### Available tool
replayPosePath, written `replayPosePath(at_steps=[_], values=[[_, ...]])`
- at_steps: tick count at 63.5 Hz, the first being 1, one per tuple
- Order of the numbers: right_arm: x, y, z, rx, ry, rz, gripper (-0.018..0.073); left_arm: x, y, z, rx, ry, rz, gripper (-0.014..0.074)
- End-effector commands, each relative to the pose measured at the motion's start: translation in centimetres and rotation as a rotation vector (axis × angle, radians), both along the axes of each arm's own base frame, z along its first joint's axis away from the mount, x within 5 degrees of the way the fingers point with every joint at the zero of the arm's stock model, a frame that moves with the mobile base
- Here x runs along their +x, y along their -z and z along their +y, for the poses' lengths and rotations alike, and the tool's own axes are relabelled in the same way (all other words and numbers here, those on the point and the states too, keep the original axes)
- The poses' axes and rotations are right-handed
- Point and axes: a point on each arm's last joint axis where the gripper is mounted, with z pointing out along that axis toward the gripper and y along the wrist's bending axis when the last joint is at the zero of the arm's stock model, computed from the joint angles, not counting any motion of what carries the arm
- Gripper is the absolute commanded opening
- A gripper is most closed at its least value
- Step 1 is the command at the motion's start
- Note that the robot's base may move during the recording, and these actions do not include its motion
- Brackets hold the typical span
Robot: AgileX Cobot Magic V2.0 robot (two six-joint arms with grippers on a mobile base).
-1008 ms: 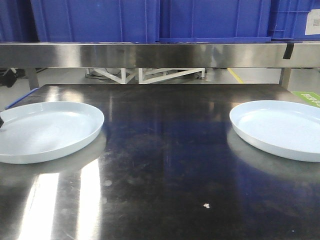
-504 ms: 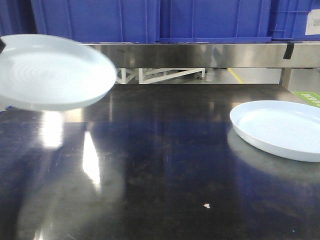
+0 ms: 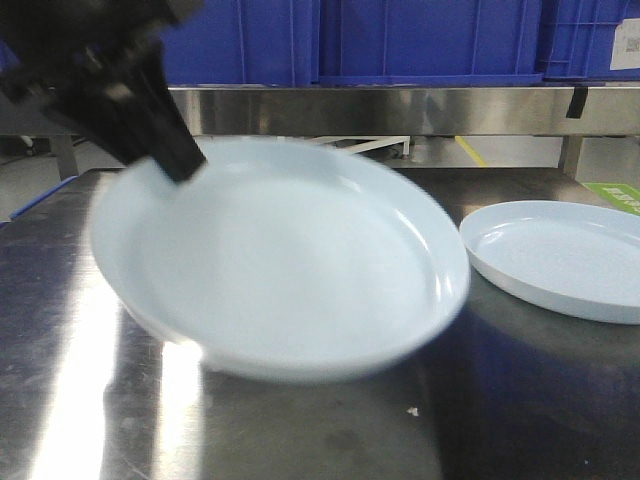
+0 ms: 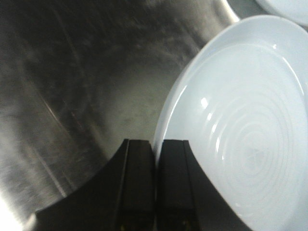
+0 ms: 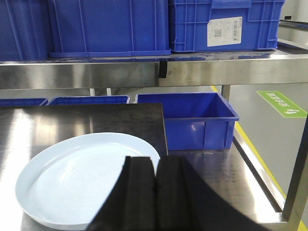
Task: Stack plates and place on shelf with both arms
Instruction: 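Lower the plate onto the table center and open the left gripper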
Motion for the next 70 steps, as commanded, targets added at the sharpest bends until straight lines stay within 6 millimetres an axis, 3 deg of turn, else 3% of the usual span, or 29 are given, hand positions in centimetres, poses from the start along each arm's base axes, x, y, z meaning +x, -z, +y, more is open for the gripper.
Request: replayPosePath(at_steps=[1, 17, 29, 37, 44, 54, 62, 70], values=[[-0.3, -1.4, -0.1, -0.013, 0.012, -0.114, 0.0050, 0.5, -0.5, -1.2, -0.037, 0.001, -0.039, 0.0090], [-0.3, -1.4, -0.1, -0.013, 0.012, -0.113, 0.0050, 2.0, 3.3, -2.0, 0.009, -0.009, 0.048, 0.0090], [-0.3, -1.4, -0.1, -0.013, 0.012, -0.113, 0.0050, 1.9, 3.4, -2.0, 0.012, -0.006, 0.057, 0.0096], [-0.3, -1.4, -0.1, -0.013, 0.012, -0.113, 0.0050, 1.8, 3.4, -1.9, 0.017, 0.002, 0.072, 0.0171], [-0.3, -1.4, -0.1, -0.013, 0.012, -0.113, 0.0050, 1.7, 3.1, -1.9, 0.016, 0.008, 0.076, 0.0293], [-0.3, -1.4, -0.1, -0.013, 0.012, -0.113, 0.0050, 1.4, 1.5, -1.5, 0.002, 0.006, 0.012, 0.0416], [-0.3, -1.4, -0.1, -0.013, 0.012, -0.113, 0.0050, 0.7, -1.4, -0.3, -0.035, -0.023, -0.071, 0.0425], [-0.3, -1.3, -0.1, -0.013, 0.012, -0.112, 0.0050, -0.2, -4.9, 2.3, -0.031, -0.094, -0.194, 0.0425]])
